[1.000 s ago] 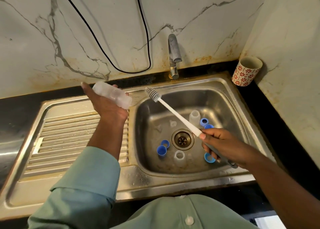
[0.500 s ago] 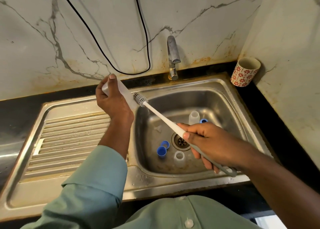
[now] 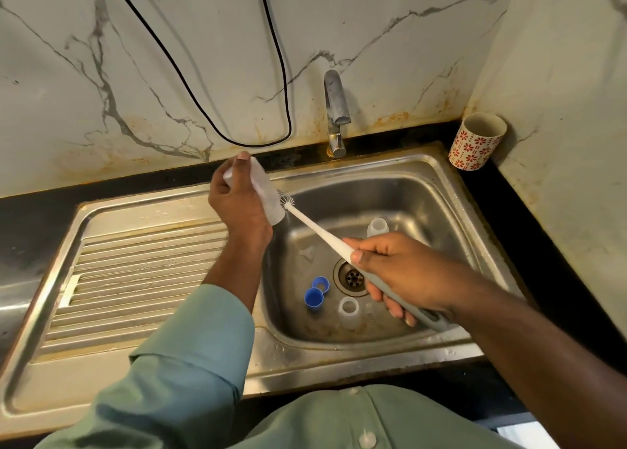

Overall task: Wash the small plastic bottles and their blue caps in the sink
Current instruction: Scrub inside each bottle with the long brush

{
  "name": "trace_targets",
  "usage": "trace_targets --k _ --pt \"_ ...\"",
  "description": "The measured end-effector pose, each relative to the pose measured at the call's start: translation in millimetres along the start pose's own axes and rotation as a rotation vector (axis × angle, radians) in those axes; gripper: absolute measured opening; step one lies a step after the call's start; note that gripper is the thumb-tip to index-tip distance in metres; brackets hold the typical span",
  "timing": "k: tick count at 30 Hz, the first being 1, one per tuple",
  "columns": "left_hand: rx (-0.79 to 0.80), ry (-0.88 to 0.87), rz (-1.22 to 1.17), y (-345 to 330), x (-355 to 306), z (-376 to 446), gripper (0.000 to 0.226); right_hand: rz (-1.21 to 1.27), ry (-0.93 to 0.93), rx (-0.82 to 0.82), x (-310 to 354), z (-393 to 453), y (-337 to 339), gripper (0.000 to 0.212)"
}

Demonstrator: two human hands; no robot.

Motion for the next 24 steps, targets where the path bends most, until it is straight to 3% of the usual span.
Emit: trace_targets --k 3,7,10,14,19,21,24 --pt "-0.065 0.066 -0.050 5 -1 13 0.024 -0.008 -0.011 0.026 -4 -11 9 0.040" --pt "0.074 0.212 0.104 -3 8 9 0.022 0.005 -0.048 0.004 -8 -8 17 0.041" --pt "0.046 0.231 0.100 3 3 15 0.029 0.018 -0.054 0.055 -8 -17 22 0.039" --pt "0.228 0.251 0.110 -1 4 10 0.032 0.018 -0.076 0.067 -6 -16 25 0.039" --pt "0.049 0.351 0.072 8 6 24 0.037 -0.011 -0.042 0.083 -5 -25 31 0.038" --pt "0.074 0.471 -0.022 12 11 24 0.046 -0.050 -0.036 0.031 -11 -23 28 0.038" --pt "0.141 0.578 -0.091 8 15 14 0.089 -0.082 -0.038 -0.027 -24 -12 18 0.041"
Point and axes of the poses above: each hand's wrist, its own z-axis towards the middle knuckle, its own y-axis out of the back of the hand, x = y × z, the point moved 2 cm from there along z, towards the middle knuckle, and after that the axes turned 6 degrees about x, right-handed, at the moved point
